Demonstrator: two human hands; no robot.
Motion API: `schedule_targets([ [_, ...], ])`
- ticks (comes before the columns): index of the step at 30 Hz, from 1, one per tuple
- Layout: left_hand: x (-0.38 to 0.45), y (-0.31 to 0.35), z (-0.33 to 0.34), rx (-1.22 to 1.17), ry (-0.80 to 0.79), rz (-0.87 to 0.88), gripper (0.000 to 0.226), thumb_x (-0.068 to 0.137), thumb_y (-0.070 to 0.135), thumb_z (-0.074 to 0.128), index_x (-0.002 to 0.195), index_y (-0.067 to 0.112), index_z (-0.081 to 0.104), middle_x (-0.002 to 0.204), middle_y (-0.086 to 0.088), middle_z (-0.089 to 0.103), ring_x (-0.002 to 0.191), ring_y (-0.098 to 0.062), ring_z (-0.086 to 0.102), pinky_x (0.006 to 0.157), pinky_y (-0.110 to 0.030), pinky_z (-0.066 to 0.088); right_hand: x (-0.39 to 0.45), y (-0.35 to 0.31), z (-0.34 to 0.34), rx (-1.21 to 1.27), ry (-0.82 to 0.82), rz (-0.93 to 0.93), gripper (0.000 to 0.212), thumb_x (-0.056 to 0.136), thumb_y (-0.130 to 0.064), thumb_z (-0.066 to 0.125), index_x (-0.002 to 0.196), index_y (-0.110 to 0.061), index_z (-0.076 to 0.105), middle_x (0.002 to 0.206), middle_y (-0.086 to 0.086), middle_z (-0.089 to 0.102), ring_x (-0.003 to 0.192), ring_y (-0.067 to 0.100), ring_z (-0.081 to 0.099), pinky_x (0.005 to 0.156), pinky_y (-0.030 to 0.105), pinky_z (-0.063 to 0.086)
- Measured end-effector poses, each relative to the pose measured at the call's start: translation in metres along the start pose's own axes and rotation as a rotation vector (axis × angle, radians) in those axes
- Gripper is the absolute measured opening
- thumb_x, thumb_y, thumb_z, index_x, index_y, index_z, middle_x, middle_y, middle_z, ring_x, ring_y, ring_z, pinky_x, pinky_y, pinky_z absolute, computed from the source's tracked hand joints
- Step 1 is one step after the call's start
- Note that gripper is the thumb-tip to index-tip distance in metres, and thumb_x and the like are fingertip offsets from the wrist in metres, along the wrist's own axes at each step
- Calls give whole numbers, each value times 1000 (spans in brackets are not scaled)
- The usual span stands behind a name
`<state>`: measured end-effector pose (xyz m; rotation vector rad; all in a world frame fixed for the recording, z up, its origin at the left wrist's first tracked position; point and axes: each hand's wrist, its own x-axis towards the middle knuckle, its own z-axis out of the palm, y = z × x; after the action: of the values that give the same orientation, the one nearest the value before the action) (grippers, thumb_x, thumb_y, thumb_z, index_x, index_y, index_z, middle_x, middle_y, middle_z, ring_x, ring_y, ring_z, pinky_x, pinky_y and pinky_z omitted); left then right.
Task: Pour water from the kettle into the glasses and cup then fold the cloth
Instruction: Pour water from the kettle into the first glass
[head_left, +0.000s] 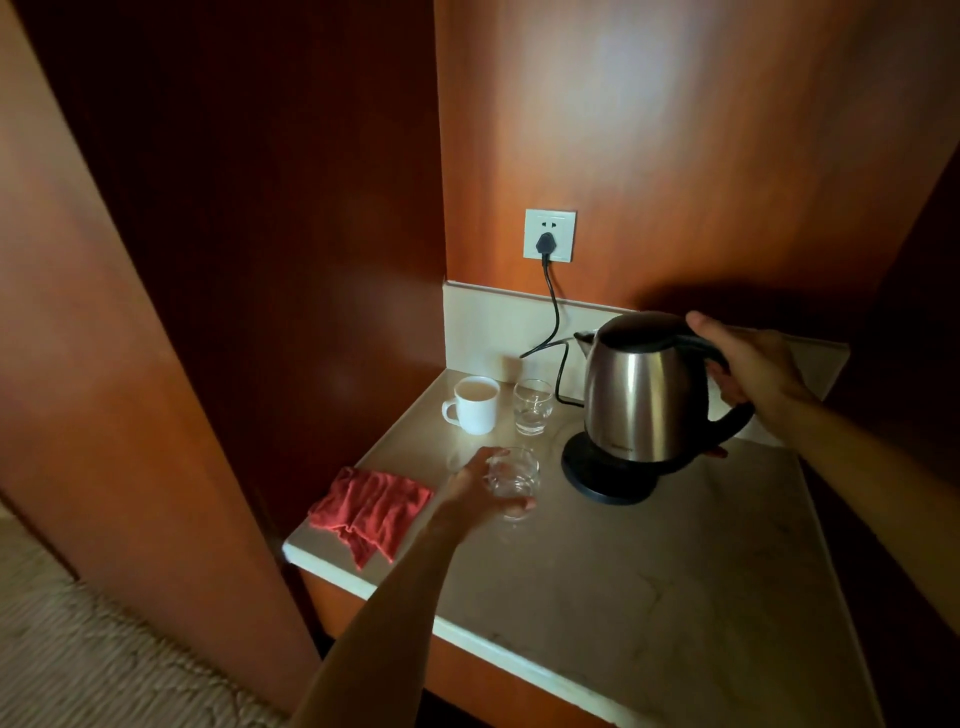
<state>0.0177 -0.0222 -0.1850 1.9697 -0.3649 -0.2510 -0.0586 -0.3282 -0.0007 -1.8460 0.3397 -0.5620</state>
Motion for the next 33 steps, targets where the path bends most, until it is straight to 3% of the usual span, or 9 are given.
schedule_targets([
  [4, -4, -5, -7, -1, 3, -2, 82, 54, 28, 96, 123, 31, 52, 109, 11, 67, 96, -2, 65, 73, -15, 54, -13, -5, 2, -42, -81, 32, 58, 91, -51, 73, 57, -9, 52, 47, 7, 40, 34, 16, 33, 40, 22, 24],
  [8, -11, -17, -16, 3, 39, -4, 84, 53, 26, 96, 124, 31, 52, 108, 9, 69, 99, -6, 67, 84, -27, 57, -27, 0, 13, -164, -176, 89, 66, 87, -60, 73, 48, -11, 50, 41, 5, 38, 32, 16, 32, 41, 22, 25],
  [11, -19, -21, -22, -6, 57, 4, 80, 56, 20, 95, 123, 30, 52, 106, 10, 69, 97, -6, 68, 75, -20, 57, -37, 4, 21, -201, -258, 82, 63, 88, -58, 73, 46, -15, 54, 44, 5, 41, 36, 17, 35, 45, 25, 28],
  [16, -30, -19, -24, -18, 67, 7, 79, 60, 22, 94, 125, 31, 49, 107, 12, 68, 94, 4, 64, 71, -12, 53, -44, 2, 35, -297, -367, 63, 56, 90, -52, 74, 53, -14, 55, 43, -2, 43, 34, 11, 37, 42, 21, 28],
  [22, -29, -23, -23, -32, 72, 1, 82, 59, 23, 94, 129, 29, 50, 110, 13, 69, 99, 0, 65, 75, -13, 54, -41, 1, 48, -431, -422, 45, 59, 82, -66, 75, 63, -13, 57, 49, 0, 42, 37, 11, 37, 50, 25, 28],
  [28, -32, -24, -21, -66, 69, 10, 83, 63, 20, 92, 134, 27, 49, 113, 13, 67, 100, 8, 60, 70, -4, 48, -42, -5, 61, -495, -451, 10, 61, 82, -65, 75, 65, -9, 60, 47, 1, 42, 37, 14, 39, 42, 21, 30],
  [33, -31, -28, -20, -73, 77, 20, 86, 62, 24, 92, 136, 28, 48, 112, 15, 68, 104, 1, 64, 78, -10, 52, -38, -8, 71, -543, -454, -5, 61, 79, -66, 77, 61, -12, 56, 49, 1, 41, 43, 16, 40, 52, 26, 31],
])
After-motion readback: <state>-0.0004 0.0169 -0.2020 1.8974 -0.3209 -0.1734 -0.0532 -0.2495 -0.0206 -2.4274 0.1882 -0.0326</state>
